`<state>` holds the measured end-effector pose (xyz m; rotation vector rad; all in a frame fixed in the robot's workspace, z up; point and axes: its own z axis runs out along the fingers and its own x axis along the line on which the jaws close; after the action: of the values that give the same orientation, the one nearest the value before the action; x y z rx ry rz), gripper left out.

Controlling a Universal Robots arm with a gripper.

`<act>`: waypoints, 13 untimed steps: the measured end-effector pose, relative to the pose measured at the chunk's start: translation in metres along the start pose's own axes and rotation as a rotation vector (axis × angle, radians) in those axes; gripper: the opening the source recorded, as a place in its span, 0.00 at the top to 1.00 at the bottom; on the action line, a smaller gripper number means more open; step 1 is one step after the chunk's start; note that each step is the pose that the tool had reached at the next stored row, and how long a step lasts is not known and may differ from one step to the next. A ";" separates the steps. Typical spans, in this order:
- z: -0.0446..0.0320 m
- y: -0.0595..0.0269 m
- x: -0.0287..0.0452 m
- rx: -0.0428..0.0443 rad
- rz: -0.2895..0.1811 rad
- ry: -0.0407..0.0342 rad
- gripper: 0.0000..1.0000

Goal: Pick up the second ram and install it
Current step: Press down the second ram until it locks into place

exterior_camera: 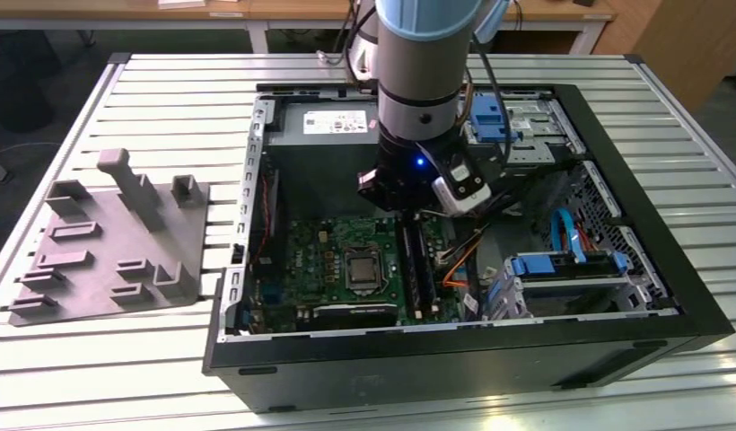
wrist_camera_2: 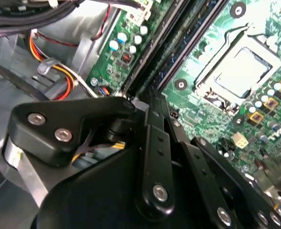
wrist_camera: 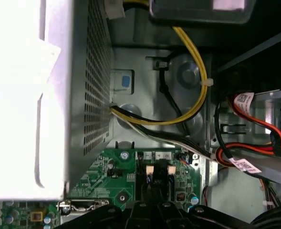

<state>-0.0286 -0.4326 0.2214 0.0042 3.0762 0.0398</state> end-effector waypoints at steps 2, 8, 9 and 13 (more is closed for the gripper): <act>-0.0003 -0.0039 0.0002 0.0030 0.000 0.0002 0.90; -0.0007 -0.0235 0.0009 0.0094 -0.001 0.0002 0.90; -0.0007 -0.0272 0.0009 0.0097 -0.001 0.0001 0.90; -0.0008 -0.0412 0.0009 0.0132 -0.001 0.0001 0.90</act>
<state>-0.0297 -0.4738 0.2210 0.0034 3.0765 0.0194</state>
